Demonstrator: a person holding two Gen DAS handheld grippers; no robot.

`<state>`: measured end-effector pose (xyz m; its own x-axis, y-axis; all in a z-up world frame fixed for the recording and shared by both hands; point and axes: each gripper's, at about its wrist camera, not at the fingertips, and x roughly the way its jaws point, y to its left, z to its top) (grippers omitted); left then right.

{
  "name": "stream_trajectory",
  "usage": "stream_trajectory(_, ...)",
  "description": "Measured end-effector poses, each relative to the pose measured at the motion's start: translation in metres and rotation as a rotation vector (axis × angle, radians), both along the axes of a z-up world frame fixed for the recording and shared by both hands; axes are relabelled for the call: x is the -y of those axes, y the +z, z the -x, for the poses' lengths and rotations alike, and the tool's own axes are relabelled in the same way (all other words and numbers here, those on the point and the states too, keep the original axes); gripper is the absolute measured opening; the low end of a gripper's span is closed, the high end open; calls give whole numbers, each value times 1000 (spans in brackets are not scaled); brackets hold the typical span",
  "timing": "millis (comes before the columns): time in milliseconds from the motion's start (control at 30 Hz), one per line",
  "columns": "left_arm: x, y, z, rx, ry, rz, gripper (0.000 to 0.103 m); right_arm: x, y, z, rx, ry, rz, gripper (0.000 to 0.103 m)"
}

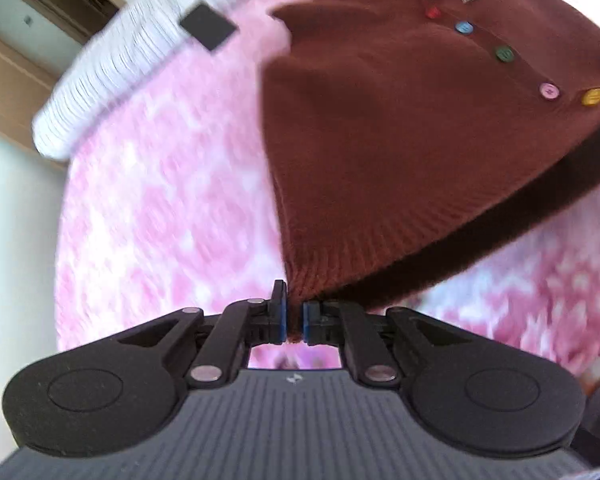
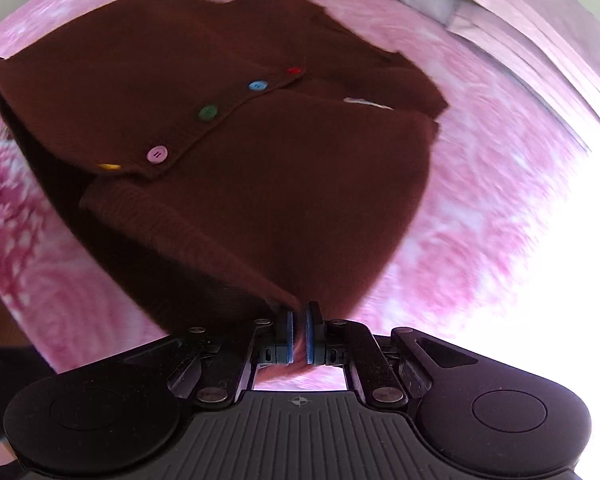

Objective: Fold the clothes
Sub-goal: 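Lift the cardigan by its hem with both grippers and spread it out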

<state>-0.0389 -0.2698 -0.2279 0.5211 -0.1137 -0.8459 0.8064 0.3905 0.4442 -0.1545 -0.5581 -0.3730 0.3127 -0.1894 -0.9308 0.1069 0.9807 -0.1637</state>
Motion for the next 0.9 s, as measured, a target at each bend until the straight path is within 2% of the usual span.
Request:
stream_trajectory(100,-4,-9,7,-32,-19,2,6,-22,-2,-2,-25,-12,8,4)
stream_trajectory(300,-11,-19,10,-67,-70,14,6,7,-10,49,-85,-39,71,3)
stream_trajectory(333,-13,-21,8,-70,-87,12,6,-12,-5,66,-91,-50,81,3)
stream_trajectory(400,-19,-27,4,-78,-129,5,7,-20,-5,77,-99,-83,91,3)
stream_trajectory(600,-33,-22,-8,-111,-227,38,7,-37,-2,90,-81,-173,103,0)
stream_trajectory(733,-34,-21,-16,-110,-242,60,7,-45,-2,80,-74,-165,127,0)
stream_trajectory(900,-36,-17,-15,-101,-250,76,6,-32,-9,73,-89,-128,171,0)
